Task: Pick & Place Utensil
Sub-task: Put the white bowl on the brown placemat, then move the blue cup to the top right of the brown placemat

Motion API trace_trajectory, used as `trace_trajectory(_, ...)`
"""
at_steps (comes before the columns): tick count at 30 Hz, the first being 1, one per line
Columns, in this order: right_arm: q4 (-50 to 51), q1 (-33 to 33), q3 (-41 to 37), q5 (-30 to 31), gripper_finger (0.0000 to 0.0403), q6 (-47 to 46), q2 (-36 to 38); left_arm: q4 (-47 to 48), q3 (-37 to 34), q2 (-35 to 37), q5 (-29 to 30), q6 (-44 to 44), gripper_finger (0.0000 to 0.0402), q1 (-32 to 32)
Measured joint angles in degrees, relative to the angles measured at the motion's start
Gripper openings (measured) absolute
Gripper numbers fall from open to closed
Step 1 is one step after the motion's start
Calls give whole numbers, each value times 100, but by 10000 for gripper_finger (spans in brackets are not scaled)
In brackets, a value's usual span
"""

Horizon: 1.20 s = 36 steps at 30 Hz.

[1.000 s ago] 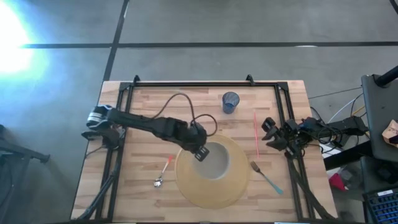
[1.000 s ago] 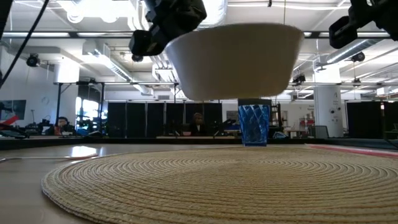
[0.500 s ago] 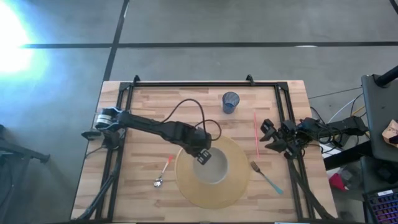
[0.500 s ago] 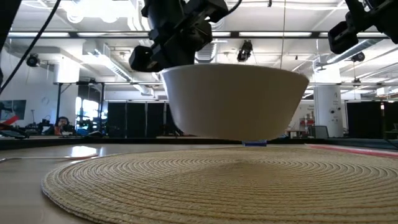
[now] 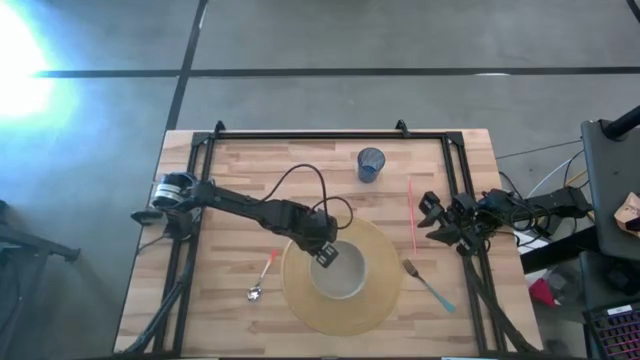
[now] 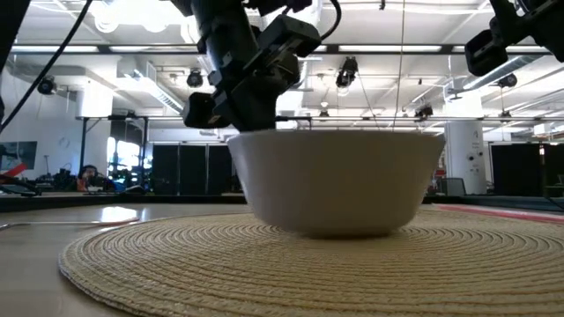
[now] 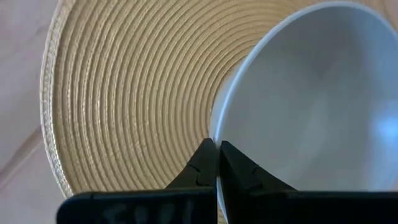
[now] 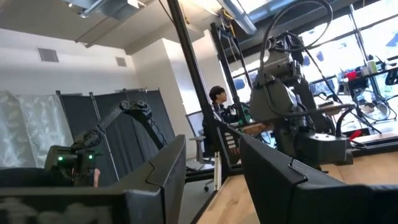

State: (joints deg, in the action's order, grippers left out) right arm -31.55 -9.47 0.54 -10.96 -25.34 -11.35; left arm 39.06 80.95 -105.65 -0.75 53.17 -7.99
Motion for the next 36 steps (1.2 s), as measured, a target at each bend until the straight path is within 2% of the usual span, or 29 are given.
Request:
trace_trajectory(9, -4, 0, 0, 42, 149, 2, 0, -154, -53, 4, -307, -54, 7, 1)
trace_trajectory(23, -7, 0, 0, 65, 156, 28, 0, -141, -64, 4, -320, -369, 24, 0)
trace_trajectory(28, -7, 4, 0, 295, 166, 48, 0, -134, -64, 4, -320, -405, 55, 0)
trace_trajectory(36, -7, 4, 0, 363, 190, 48, 0, -98, -47, 18, -318, -564, 135, 2)
